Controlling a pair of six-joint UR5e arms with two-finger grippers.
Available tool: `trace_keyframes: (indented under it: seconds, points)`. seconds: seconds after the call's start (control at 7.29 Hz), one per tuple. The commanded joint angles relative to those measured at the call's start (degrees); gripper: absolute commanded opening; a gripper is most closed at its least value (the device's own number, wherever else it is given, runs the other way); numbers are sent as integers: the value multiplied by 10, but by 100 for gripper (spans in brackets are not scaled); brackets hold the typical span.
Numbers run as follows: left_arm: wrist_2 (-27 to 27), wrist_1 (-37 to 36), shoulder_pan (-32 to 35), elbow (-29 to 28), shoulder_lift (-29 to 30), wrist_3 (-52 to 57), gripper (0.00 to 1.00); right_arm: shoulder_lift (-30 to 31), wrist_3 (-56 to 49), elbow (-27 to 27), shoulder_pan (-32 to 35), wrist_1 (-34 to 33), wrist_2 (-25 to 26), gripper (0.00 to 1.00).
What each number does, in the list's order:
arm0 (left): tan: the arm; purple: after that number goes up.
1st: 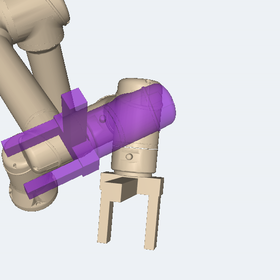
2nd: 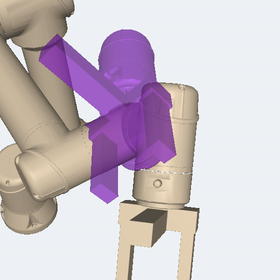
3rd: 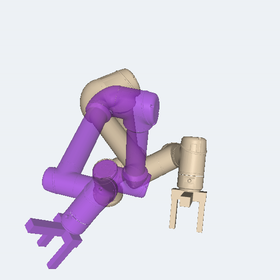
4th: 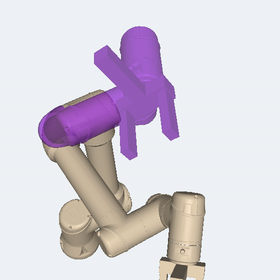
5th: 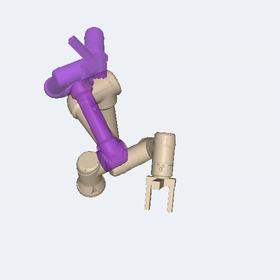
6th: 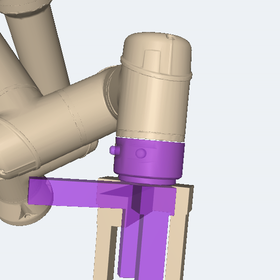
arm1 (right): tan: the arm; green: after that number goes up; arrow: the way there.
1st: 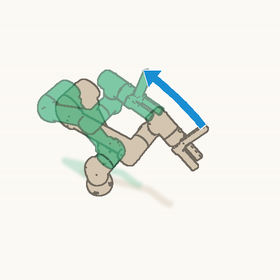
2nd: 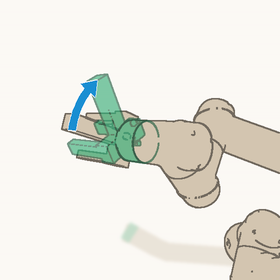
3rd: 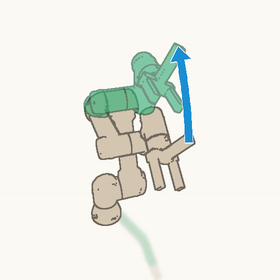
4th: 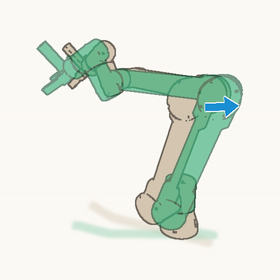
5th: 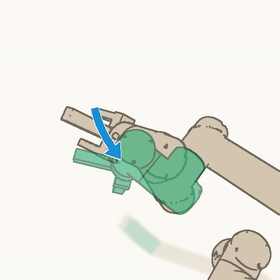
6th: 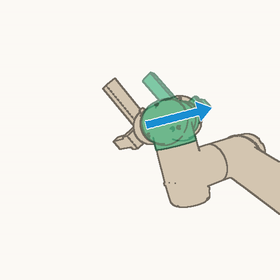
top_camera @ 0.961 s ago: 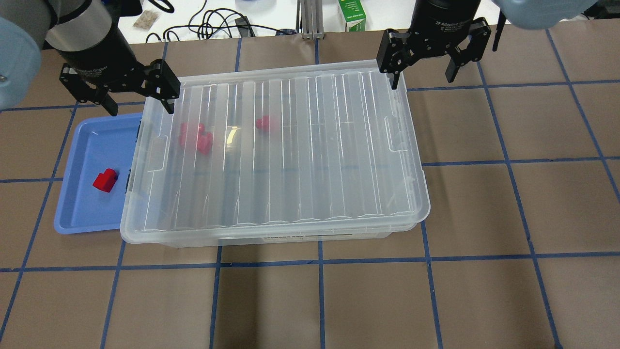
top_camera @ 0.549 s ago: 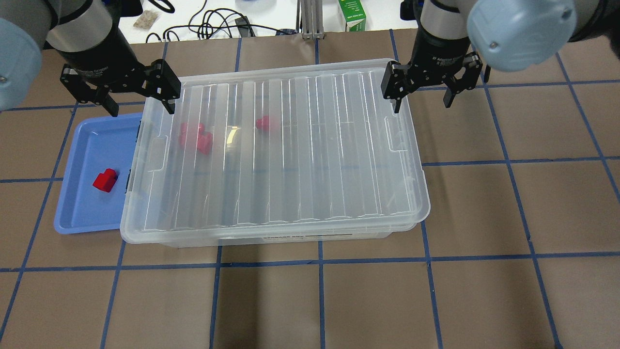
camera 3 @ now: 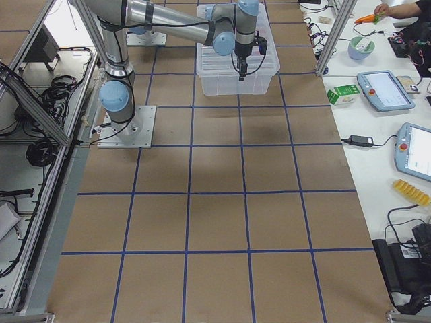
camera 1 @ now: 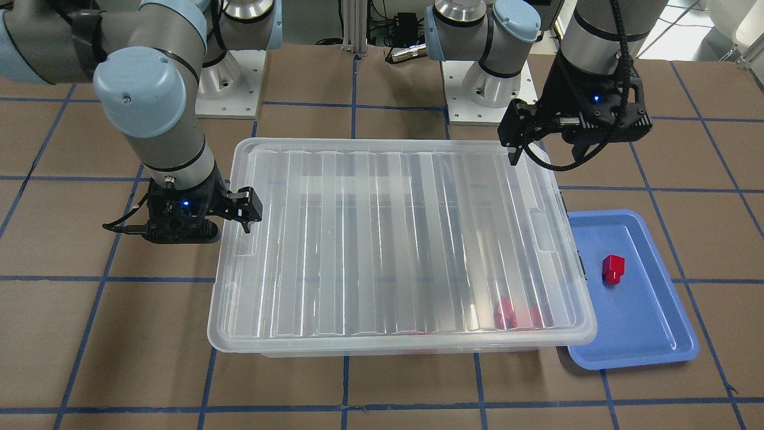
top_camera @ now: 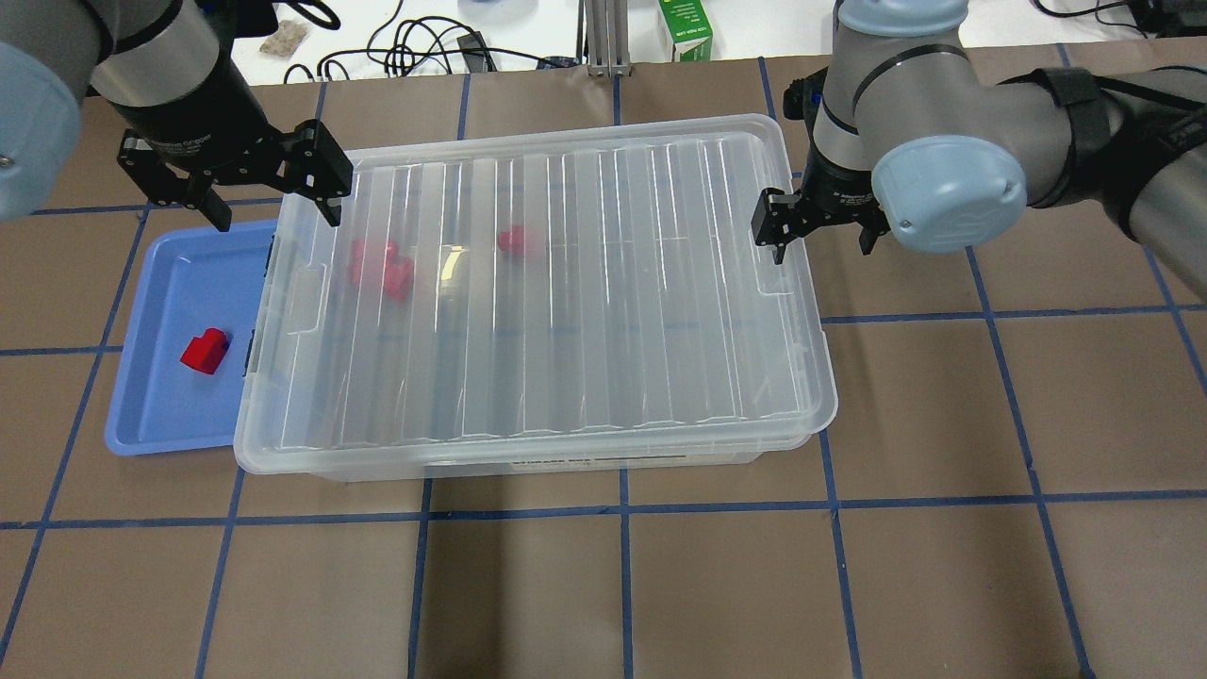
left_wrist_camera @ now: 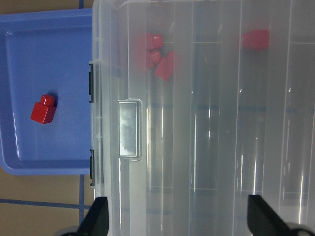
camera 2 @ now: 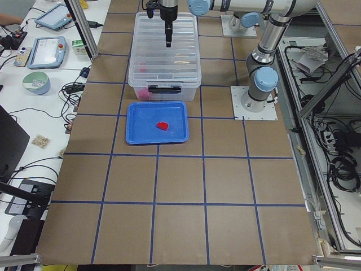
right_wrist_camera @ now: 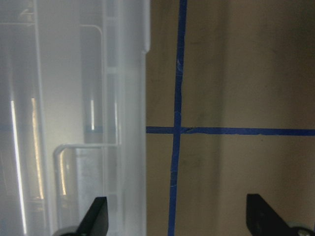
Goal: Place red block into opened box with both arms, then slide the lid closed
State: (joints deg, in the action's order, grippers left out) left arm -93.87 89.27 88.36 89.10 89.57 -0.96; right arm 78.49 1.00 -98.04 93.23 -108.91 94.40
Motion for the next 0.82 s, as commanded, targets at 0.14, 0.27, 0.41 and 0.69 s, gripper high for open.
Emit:
trace_keyframes:
  seconds: [0.14, 0.27, 0.41, 0.69]
  points:
    - [0, -1, 0, -5, 4, 0, 100, -1, -11, -6, -23, 6, 123, 100]
    - [0, 0, 1, 1, -3, 0, 100, 0, -52, -9, -49, 6, 136, 100]
    - [0, -1, 0, 3, -4, 0, 100, 1, -85, -13, -73, 6, 136, 100]
    - [0, 0, 0, 3, -4, 0, 100, 4, -114, -25, -110, 7, 137, 100]
